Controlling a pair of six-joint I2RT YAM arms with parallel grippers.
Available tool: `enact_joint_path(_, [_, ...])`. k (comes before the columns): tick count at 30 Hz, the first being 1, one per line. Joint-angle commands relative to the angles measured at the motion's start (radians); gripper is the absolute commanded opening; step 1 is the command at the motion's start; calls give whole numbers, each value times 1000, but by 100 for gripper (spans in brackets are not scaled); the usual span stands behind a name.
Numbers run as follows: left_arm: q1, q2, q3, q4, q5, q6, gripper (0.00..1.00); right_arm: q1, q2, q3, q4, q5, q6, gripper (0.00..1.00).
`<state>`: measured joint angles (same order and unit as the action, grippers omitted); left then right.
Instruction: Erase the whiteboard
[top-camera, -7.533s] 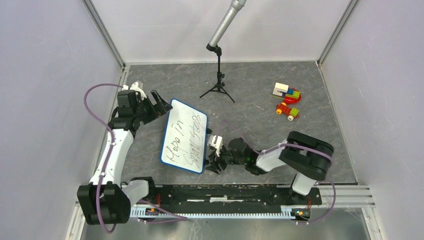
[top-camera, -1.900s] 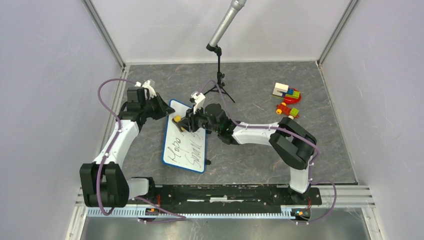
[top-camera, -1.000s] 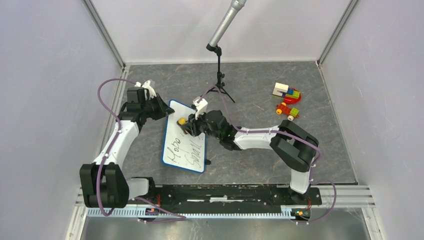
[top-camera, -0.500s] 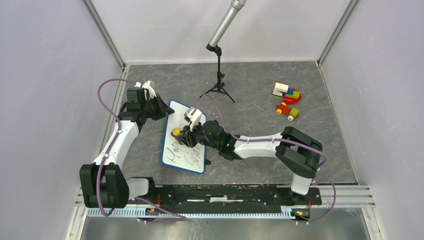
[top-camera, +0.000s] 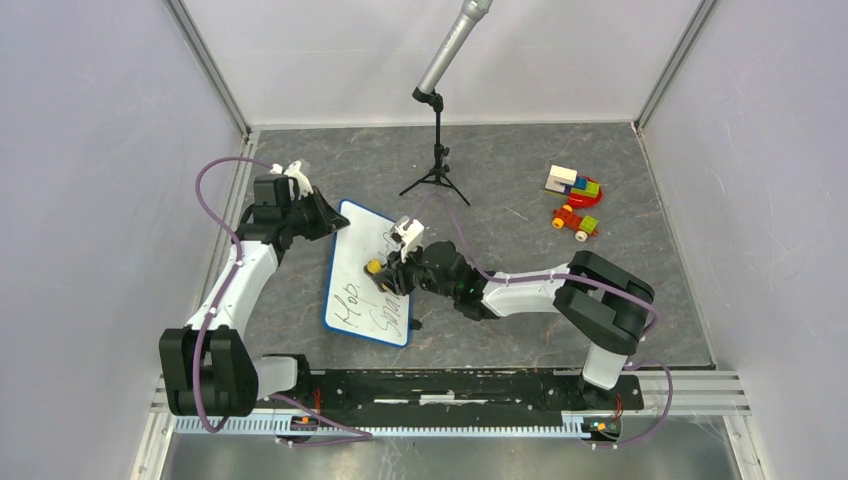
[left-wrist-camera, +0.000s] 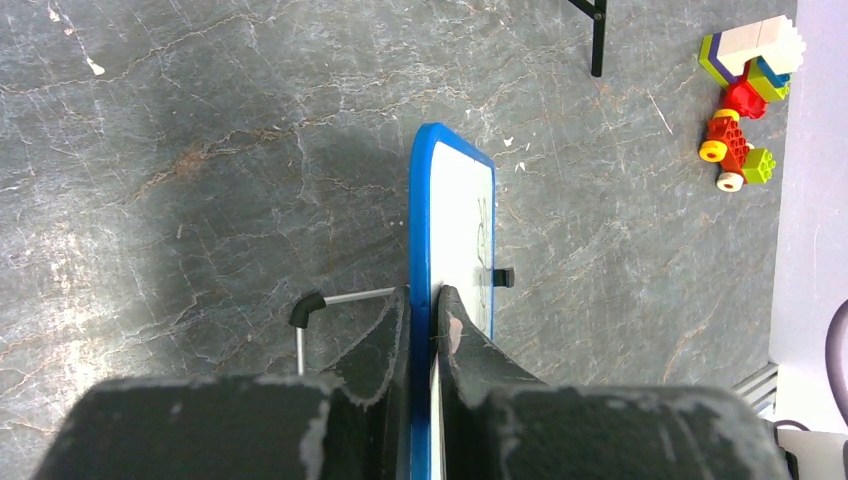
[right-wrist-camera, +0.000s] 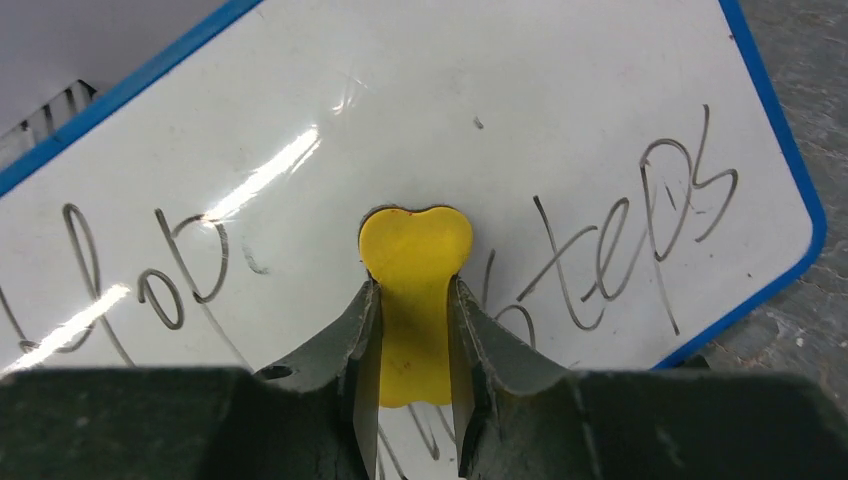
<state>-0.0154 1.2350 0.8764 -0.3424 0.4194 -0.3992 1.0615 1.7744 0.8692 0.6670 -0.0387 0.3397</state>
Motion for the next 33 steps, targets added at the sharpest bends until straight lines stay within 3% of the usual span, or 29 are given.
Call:
enact_joint_path(1, [-17,-16,-8,-22,-4,65,2,37,-19,-32,-135,64,-53,15])
enact_joint_path(14, [-17,-13,-9,-23,-10,61,2,207,40,190,-132,-56,-82,15])
enact_joint_path(26, [-17,-19,-11,-22,-8,60,2,56,-14,-87,-20,-2,23,15])
enact_joint_path(33, [-17,-13,-10,-23,-17,57,2,109,-18,-26,-82,9,-38,15])
